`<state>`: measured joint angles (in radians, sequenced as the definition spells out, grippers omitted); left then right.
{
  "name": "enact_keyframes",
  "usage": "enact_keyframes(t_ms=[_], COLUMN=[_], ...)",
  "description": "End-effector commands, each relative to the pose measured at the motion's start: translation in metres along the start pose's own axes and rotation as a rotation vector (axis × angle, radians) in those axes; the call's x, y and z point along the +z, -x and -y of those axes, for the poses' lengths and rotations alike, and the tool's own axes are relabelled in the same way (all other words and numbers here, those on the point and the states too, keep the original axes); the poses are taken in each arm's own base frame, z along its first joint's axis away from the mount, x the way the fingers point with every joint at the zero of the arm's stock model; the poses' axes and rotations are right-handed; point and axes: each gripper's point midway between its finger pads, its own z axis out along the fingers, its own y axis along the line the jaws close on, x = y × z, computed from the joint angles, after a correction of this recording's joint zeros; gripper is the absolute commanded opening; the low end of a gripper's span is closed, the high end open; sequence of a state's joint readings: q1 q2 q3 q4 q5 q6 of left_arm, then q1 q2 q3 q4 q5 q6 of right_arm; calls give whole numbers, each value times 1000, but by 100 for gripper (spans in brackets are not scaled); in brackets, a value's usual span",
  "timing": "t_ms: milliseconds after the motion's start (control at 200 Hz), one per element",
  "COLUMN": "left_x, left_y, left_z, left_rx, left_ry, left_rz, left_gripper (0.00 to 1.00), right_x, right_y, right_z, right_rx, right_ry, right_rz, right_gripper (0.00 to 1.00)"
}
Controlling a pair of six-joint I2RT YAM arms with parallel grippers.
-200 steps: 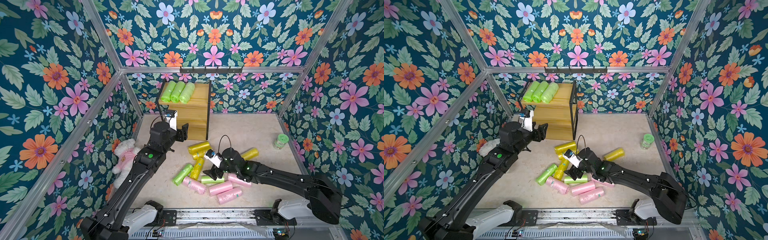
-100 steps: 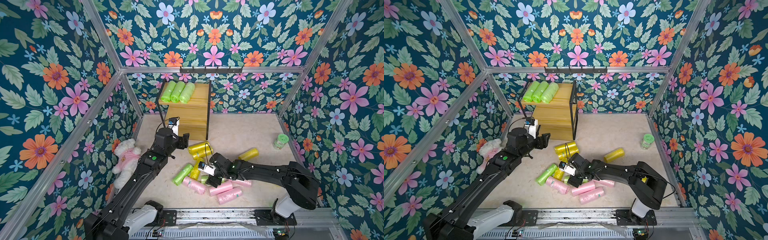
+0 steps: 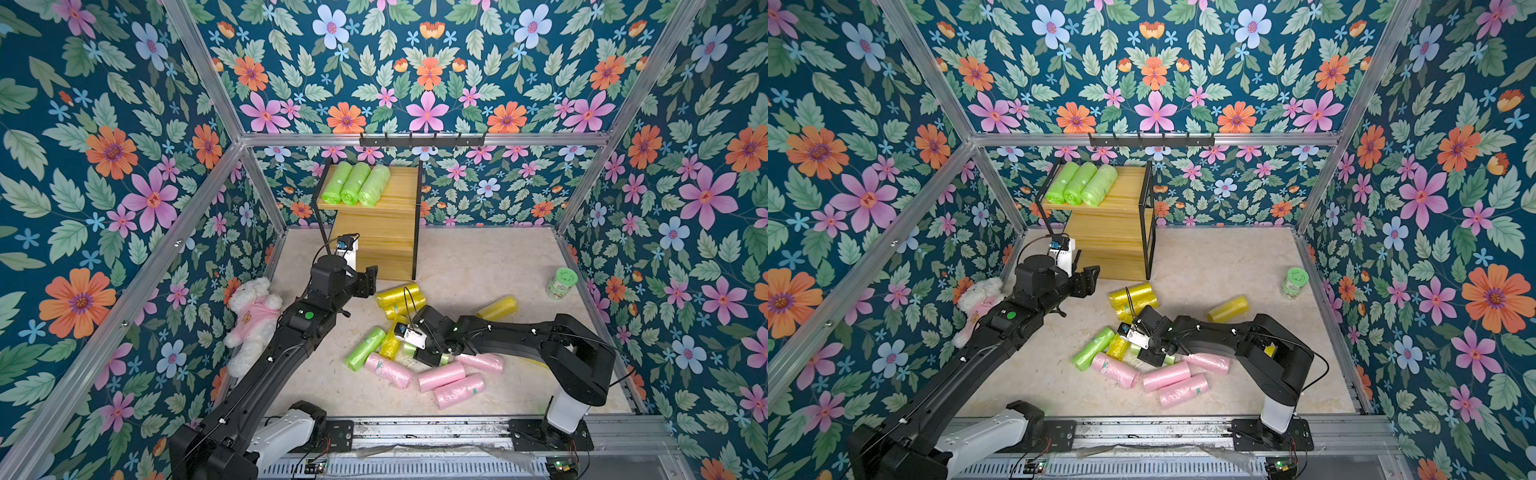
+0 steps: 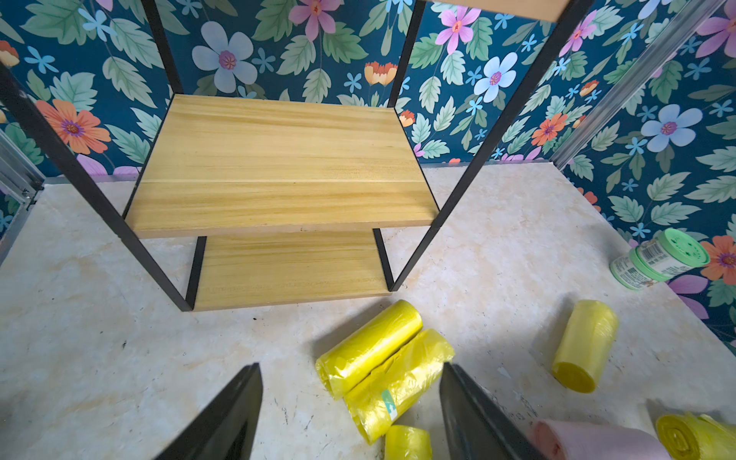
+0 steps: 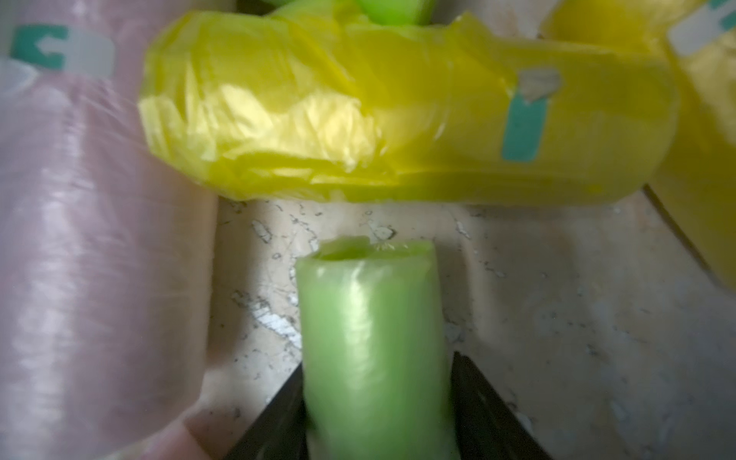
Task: Sort the rolls of trash bags by color and place them on the shelf
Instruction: Pick up the roll of trash bags from the center of the board.
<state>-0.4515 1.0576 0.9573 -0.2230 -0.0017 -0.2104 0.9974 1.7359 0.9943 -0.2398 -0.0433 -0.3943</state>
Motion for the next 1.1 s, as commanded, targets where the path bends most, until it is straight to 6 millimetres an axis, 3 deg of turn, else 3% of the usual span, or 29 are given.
enact_keyframes(t_ms=[0,60,280,455,595,770,1095], left_x=[-2,-3,-10,-23,-34,-43,-64], left_y=[6,6,19,38,52,58,68], left_z=[-4,-5,9,49,78,100,132], left_rx=[-20,-28,-68,-139,-224,-285,-319], left_ry=[23,25,-66,-318,-529,-683,-853], left_rz=[36,45,121,229,298,364,448], left_gripper=[75,75,76,76,76,76,82], right_x=[-12,-20,-125,-222,-283,-321,-363], right_y=[20,29,89,105,108,118,129], right_z=[19,27,62,104,126,137,148], right_rx=[21,66,290,544,674,756,841], right_ry=[-65,-58,16,64,119,179,311], right_rz=[106,175,692,1108,1366,1531,1729], right_gripper=[50,46,39,39,40,40,40])
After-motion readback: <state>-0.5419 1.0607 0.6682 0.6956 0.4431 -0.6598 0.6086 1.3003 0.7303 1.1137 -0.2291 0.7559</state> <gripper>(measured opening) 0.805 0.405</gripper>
